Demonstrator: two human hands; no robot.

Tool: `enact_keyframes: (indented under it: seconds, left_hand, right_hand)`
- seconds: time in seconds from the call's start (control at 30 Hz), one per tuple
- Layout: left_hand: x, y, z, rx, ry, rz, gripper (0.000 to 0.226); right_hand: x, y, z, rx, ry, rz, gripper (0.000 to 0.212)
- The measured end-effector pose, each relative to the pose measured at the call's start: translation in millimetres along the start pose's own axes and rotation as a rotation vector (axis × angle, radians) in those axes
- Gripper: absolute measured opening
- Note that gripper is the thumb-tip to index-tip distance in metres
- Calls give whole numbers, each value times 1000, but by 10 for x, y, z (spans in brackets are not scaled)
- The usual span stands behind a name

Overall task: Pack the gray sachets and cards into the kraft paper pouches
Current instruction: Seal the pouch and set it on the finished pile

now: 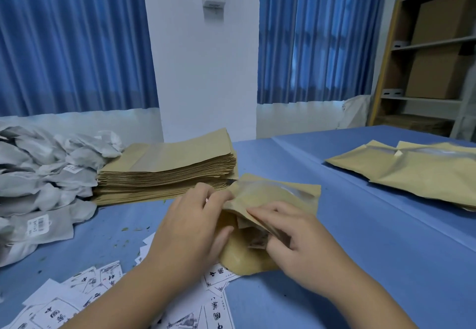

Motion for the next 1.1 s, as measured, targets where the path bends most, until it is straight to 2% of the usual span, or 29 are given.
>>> enact_keyframes:
  seconds: [0.07, 0.13, 0.2, 0.27, 0.33, 0.4, 0.47, 0.53, 0.7, 0.87, 0.97, 1.1]
  left_hand:
    - [-23, -72, -13, 23, -36, -56, 55]
    - [-73, -106, -77, 66, -58, -188, 47]
    - [-130, -65, -191, 134, -45, -319, 54]
    - [-163, 25, -316, 222, -82, -404, 57]
    - [-177, 109, -409, 342, -102, -402, 57]
    - [-143, 175, -541, 470, 18, -360, 59]
    - [-160, 212, -604, 605, 67, -359, 64]
    - [-188, 224, -629, 696, 108, -358, 64]
    - [-232, 250, -581, 825, 82, -351, 57]
    - [-317, 301, -527, 840, 36, -323, 54]
    - [-323, 337, -522, 849, 85, -295, 54]
    - [-303, 306, -545, 850, 198, -224, 49]
  right_hand:
    - [-35, 67, 25, 23, 21, 26, 53]
    - [-59, 152, 45, 55, 147, 70, 53]
    - [-97, 251, 76, 93, 325, 112, 48]
    - [-183, 334, 87, 201, 435, 70, 44]
    - [-329, 406, 93, 325, 471, -24, 46]
    - [-461, 468, 101, 424, 510, -103, 51]
    - [-515, 498, 79, 483, 498, -161, 62]
    - [-525, 503, 38, 522, 459, -204, 59]
    - [-450, 507, 54, 402, 403, -127, 49]
    - [-252, 537, 58, 220, 599, 86, 36]
    - [-233, 535, 37, 207, 590, 62, 34]
    - [-208, 495, -17, 208, 714, -41, 37]
Point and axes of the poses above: each hand's wrist, its own y-axis away from the middle knuckle, its own z-axis out of the back of the hand, x = y × z, the point moved 3 cm from there along -y, towards the middle knuckle, and after that the axes turned 14 degrees about -y, right-handed, at the moved point
